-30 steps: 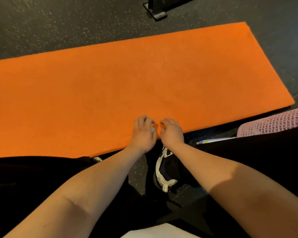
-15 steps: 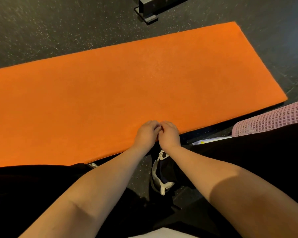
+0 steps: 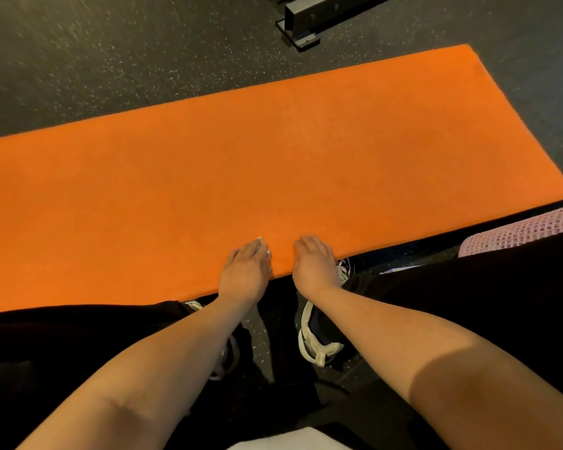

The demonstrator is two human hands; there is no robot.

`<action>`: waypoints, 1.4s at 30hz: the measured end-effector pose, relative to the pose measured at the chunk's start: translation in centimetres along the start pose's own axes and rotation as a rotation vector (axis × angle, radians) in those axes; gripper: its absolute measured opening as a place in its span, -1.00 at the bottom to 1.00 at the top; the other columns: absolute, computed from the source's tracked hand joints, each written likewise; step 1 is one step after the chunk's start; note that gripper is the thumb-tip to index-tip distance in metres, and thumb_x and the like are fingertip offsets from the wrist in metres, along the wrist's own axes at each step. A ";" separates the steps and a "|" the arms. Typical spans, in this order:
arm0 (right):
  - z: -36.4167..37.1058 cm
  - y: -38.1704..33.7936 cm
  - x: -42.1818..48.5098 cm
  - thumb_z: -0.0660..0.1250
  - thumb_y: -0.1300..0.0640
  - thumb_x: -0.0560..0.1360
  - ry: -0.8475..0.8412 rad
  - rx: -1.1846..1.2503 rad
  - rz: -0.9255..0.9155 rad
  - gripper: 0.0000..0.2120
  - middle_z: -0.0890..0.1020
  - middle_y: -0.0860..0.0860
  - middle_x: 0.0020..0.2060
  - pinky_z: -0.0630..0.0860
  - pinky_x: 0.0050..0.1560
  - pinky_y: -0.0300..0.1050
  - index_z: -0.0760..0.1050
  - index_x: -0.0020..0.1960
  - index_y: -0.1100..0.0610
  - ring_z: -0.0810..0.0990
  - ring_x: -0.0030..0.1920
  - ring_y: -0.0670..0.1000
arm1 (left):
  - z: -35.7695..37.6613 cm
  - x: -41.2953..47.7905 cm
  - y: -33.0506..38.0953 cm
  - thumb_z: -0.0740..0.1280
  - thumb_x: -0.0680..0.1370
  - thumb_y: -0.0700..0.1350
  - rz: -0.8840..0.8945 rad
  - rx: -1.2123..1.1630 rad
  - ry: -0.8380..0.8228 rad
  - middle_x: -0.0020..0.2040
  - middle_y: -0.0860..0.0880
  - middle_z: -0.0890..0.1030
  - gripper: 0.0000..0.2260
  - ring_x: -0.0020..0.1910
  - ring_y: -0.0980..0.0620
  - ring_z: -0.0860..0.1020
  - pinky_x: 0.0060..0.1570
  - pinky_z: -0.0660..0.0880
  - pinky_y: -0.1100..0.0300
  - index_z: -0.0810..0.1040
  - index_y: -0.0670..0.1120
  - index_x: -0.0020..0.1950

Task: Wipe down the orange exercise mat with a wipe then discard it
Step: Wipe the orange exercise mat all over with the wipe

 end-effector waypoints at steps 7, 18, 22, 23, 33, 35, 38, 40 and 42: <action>-1.7 1.6 0.8 0.08 0.10 0.73 0.036 0.314 0.187 -0.55 0.24 0.10 0.58 0.06 0.57 -0.01 0.24 0.59 0.20 0.10 0.59 0.11 | 0.3 1.7 6.1 0.08 0.73 -0.11 0.172 -0.192 -0.108 0.63 -0.07 0.14 -0.56 0.61 -0.03 0.08 0.57 0.03 0.12 0.16 -0.10 0.63; 0.5 -2.3 0.7 0.08 0.14 0.71 -0.032 0.064 -0.015 -0.53 0.19 0.05 0.60 -0.06 0.61 0.03 0.19 0.61 0.15 0.04 0.61 0.07 | 0.3 -1.6 0.5 -0.07 0.73 0.04 0.056 0.030 -0.097 0.64 0.06 0.09 -0.54 0.62 0.06 0.02 0.58 -0.09 0.00 0.09 0.02 0.64; 0.8 -1.8 0.7 0.10 0.23 0.67 -0.049 0.079 -0.024 -0.50 0.20 0.06 0.60 0.03 0.60 -0.02 0.18 0.61 0.19 0.06 0.61 0.09 | -1.2 -2.9 -4.3 -0.08 0.73 0.03 -0.165 0.061 -0.061 0.64 0.00 0.11 -0.54 0.62 0.00 0.02 0.56 -0.07 -0.07 0.13 -0.04 0.63; 0.7 -1.8 0.6 0.09 0.24 0.67 -0.054 0.082 -0.029 -0.50 0.20 0.07 0.60 0.03 0.60 -0.02 0.18 0.61 0.19 0.06 0.61 0.10 | -1.6 -3.1 -5.1 -0.06 0.73 0.02 -0.191 0.049 -0.068 0.64 -0.01 0.10 -0.54 0.62 -0.01 0.02 0.56 -0.07 -0.07 0.13 -0.05 0.63; 0.6 -2.0 0.1 0.05 0.11 0.72 0.034 0.111 0.022 -0.57 0.31 0.07 0.55 0.01 0.59 0.01 0.28 0.56 0.17 0.14 0.58 0.08 | 0.2 -1.3 2.5 0.06 0.72 -0.08 0.115 -0.161 -0.106 0.64 -0.06 0.10 -0.52 0.62 -0.05 0.07 0.59 -0.02 0.06 0.10 -0.12 0.64; 0.4 -1.7 0.1 0.04 0.08 0.73 0.035 0.112 0.037 -0.58 0.33 0.06 0.54 0.02 0.59 0.02 0.31 0.55 0.15 0.17 0.56 0.08 | 0.6 -1.6 3.2 0.08 0.70 -0.11 0.158 -0.109 -0.146 0.65 -0.02 0.00 -0.47 0.63 -0.01 -0.03 0.58 -0.10 0.06 0.00 -0.09 0.65; 0.3 -1.5 0.1 0.07 0.10 0.72 0.028 0.087 0.027 -0.59 0.34 0.08 0.52 0.06 0.56 0.01 0.36 0.52 0.18 0.18 0.56 0.10 | 0.3 -2.0 1.3 -0.06 0.74 0.01 0.117 0.008 -0.139 0.65 0.08 -0.05 -0.52 0.62 0.06 -0.09 0.58 -0.19 -0.03 -0.05 0.00 0.66; 0.4 -1.9 0.1 0.07 0.13 0.71 0.034 0.072 0.026 -0.60 0.33 0.08 0.53 0.04 0.56 0.02 0.37 0.51 0.19 0.17 0.56 0.10 | -0.7 -1.8 -1.2 -0.13 0.73 0.07 -0.021 0.011 -0.128 0.65 0.09 0.03 -0.52 0.63 0.04 -0.08 0.57 -0.19 -0.12 0.01 0.02 0.65; 0.4 -2.5 0.0 0.07 0.13 0.70 0.025 0.060 0.016 -0.59 0.29 0.07 0.54 -0.01 0.57 0.03 0.35 0.52 0.17 0.13 0.57 0.10 | -1.8 -1.5 -4.0 -0.13 0.72 0.08 -0.168 0.008 -0.133 0.65 0.08 0.04 -0.52 0.63 -0.01 -0.10 0.55 -0.17 -0.18 0.05 0.02 0.65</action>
Point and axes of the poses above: each hand's wrist, its own x-axis towards the middle knuckle, its own z-axis out of the palm, y = z × x, the point moved 1 cm from there along x, towards the middle knuckle
